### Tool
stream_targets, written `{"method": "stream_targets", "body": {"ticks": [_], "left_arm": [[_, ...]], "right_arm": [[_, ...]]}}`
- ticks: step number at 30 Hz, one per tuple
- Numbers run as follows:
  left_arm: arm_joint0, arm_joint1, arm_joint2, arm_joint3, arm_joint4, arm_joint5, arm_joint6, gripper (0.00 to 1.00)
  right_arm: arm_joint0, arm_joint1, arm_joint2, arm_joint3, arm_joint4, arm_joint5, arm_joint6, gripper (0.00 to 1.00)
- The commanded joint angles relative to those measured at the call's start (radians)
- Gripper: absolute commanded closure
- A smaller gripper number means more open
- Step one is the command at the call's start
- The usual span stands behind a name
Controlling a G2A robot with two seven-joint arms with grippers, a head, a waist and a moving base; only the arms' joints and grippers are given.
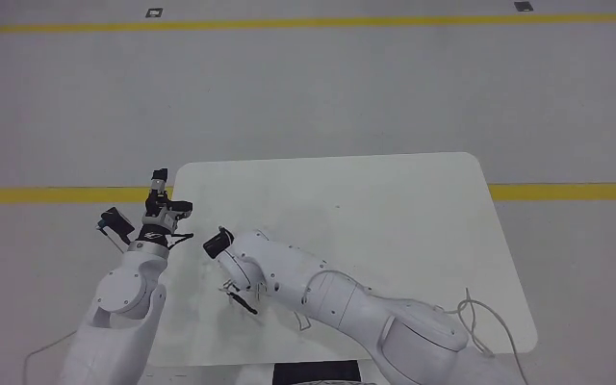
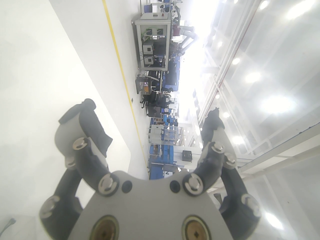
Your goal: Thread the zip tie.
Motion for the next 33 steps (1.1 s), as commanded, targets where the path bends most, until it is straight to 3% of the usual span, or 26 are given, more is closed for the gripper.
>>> {"method": "stream_targets", "body": {"ticks": [1,11,33], "left_arm": [[0.0,0.0,0.0,0.0,0.0,0.0,0.0,0.0],[0.0,0.0,0.0,0.0,0.0,0.0,0.0,0.0],[0.0,0.0,0.0,0.0,0.0,0.0,0.0,0.0]], "right_arm": [[-0.005,-0.009,0.004,0.018,-0.012,0.0,-0.001,0.77],[-0.005,-0.06,0.011,0.136,-0.03,0.0,-0.028,0.8],[0.047,-0.08,-0.069,0.239,0.093,0.0,-0.085,0.82]]}}
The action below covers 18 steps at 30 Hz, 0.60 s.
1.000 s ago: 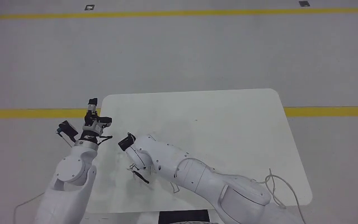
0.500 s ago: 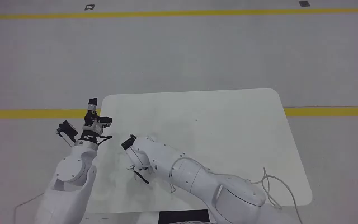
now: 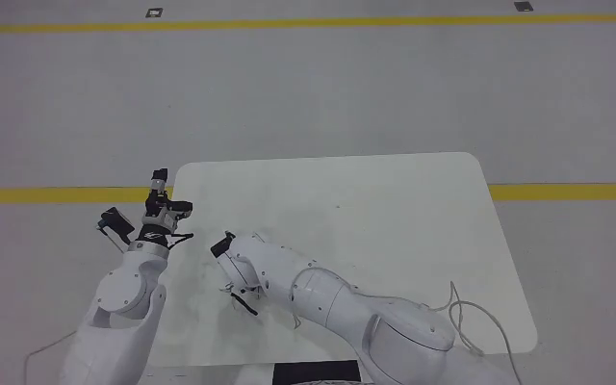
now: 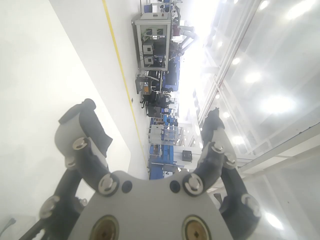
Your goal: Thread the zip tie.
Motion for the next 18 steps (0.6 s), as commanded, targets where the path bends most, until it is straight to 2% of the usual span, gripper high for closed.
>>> {"method": "stream_targets", "body": {"ticks": [1,18], "left_arm": [[0.0,0.0,0.0,0.0,0.0,0.0,0.0,0.0],[0.0,0.0,0.0,0.0,0.0,0.0,0.0,0.0]], "right_arm": [[0.005,-0.001,-0.007,0.008,0.009,0.0,-0.001,0.82],[0.035,-0.011,-0.054,0.037,0.054,0.0,-0.016,0.89]]}}
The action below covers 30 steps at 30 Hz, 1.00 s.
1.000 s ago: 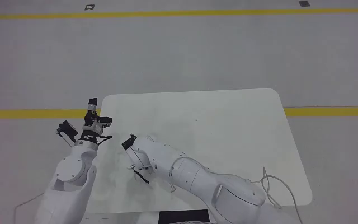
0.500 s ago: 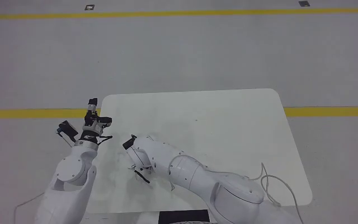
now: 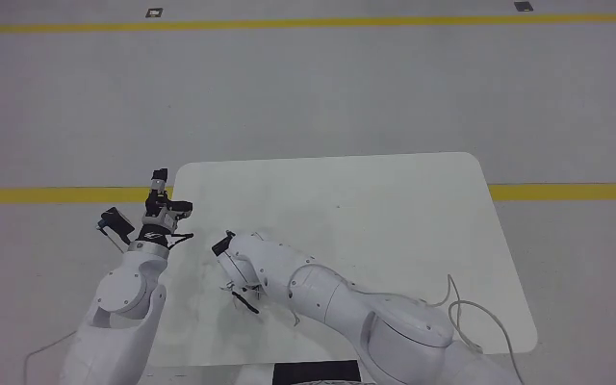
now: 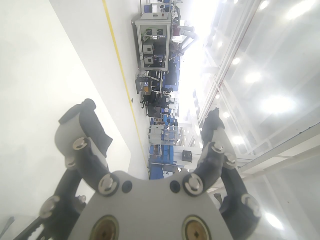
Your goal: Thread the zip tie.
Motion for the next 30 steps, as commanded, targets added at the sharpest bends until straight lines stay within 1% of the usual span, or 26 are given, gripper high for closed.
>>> {"method": "stream_targets", "body": {"ticks": [1,6,19,21,22,24,30], "left_arm": [[0.0,0.0,0.0,0.0,0.0,0.0,0.0,0.0],[0.0,0.0,0.0,0.0,0.0,0.0,0.0,0.0],[0.0,0.0,0.0,0.0,0.0,0.0,0.0,0.0],[0.0,0.0,0.0,0.0,0.0,0.0,0.0,0.0],[0.0,0.0,0.0,0.0,0.0,0.0,0.0,0.0],[0.0,0.0,0.0,0.0,0.0,0.0,0.0,0.0],[0.0,0.0,0.0,0.0,0.0,0.0,0.0,0.0]], "right_arm": [[0.002,-0.001,-0.003,-0.003,-0.002,0.0,-0.003,0.9],[0.004,-0.001,-0.003,-0.012,-0.013,0.0,-0.003,0.93],[-0.001,-0.002,-0.007,-0.003,-0.015,0.0,0.013,0.93],[0.0,-0.002,-0.009,-0.003,-0.012,0.0,0.014,0.91],[0.0,-0.002,-0.01,-0.003,-0.011,0.0,0.014,0.88],[0.001,-0.002,-0.014,-0.005,-0.008,0.0,0.013,0.85],[0.003,-0.003,-0.029,-0.013,0.002,0.0,0.014,0.84]]}}
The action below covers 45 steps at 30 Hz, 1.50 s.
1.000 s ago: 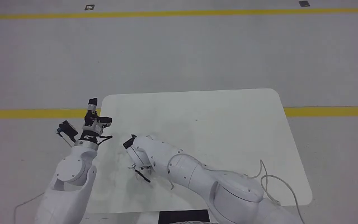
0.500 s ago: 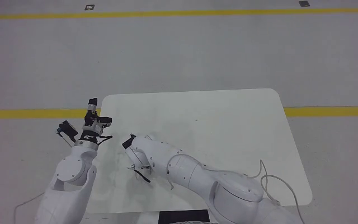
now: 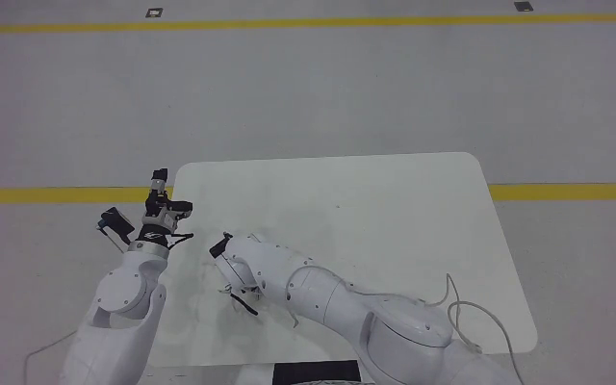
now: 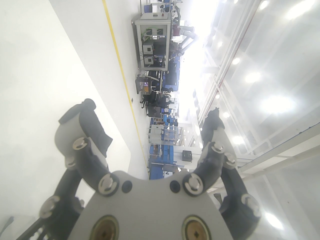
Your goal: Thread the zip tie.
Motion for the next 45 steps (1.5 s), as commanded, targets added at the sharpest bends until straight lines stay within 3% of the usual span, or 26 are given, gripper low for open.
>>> {"method": "stream_targets", "body": {"ticks": [1,25,37,41,45], "left_arm": [[0.0,0.0,0.0,0.0,0.0,0.0,0.0,0.0],[0.0,0.0,0.0,0.0,0.0,0.0,0.0,0.0],[0.0,0.0,0.0,0.0,0.0,0.0,0.0,0.0],[0.0,0.0,0.0,0.0,0.0,0.0,0.0,0.0],[0.0,0.0,0.0,0.0,0.0,0.0,0.0,0.0]], "right_arm": [[0.001,0.0,-0.005,0.0,0.004,0.0,0.002,0.84],[0.028,-0.009,-0.079,0.024,0.088,0.0,-0.013,0.84],[0.025,-0.014,-0.08,0.033,0.077,0.0,0.008,0.84],[0.023,-0.014,-0.08,0.031,0.075,0.0,0.011,0.89],[0.024,-0.015,-0.08,0.036,0.07,0.0,0.014,1.0]]}}
